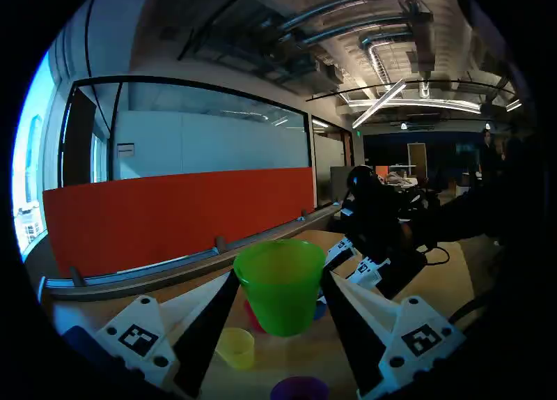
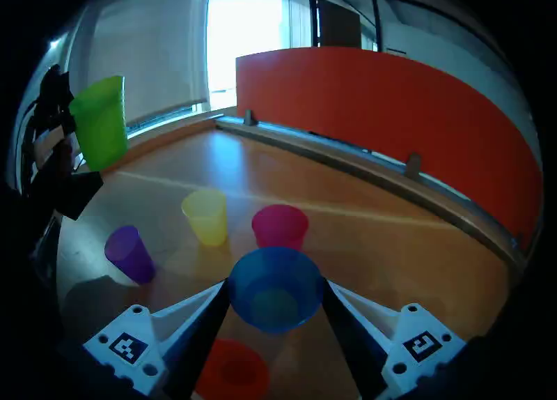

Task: Pour water

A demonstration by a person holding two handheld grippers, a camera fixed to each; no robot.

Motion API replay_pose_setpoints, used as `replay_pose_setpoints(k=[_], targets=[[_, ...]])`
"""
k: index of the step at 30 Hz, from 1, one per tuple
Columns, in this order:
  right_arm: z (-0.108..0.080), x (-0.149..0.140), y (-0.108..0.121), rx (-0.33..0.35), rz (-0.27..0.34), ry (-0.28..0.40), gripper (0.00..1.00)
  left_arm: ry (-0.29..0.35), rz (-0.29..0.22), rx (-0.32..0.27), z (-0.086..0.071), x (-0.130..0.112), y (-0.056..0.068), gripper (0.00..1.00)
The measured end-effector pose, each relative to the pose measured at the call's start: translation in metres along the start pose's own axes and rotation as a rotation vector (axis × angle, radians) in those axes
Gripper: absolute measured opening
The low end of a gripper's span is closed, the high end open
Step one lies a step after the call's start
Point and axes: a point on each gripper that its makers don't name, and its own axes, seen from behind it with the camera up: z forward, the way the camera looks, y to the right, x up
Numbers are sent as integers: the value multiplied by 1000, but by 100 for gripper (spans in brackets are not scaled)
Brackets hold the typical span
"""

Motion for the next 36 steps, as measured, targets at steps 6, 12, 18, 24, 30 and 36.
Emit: replay_pose_setpoints(k=[6, 12, 18, 24, 30, 36], targets=[[-7, 18, 2, -10, 23, 76, 93, 5, 2, -1, 0, 2, 1, 85], [-14, 34, 1, -20, 23, 141, 92, 7, 3, -2, 2, 5, 3, 85], [-18, 47, 0, -26, 19, 192, 92, 8, 3, 0, 2, 6, 3, 85], [-22, 59, -2, -35, 1, 240, 92, 10, 3, 1, 1, 8, 3, 85], [-27, 71, -2, -47, -13, 288, 92, 14, -1, 3, 2, 8, 2, 85], [-33, 80, -1, -52, -21, 332, 92, 12, -2, 3, 2, 7, 3, 85]])
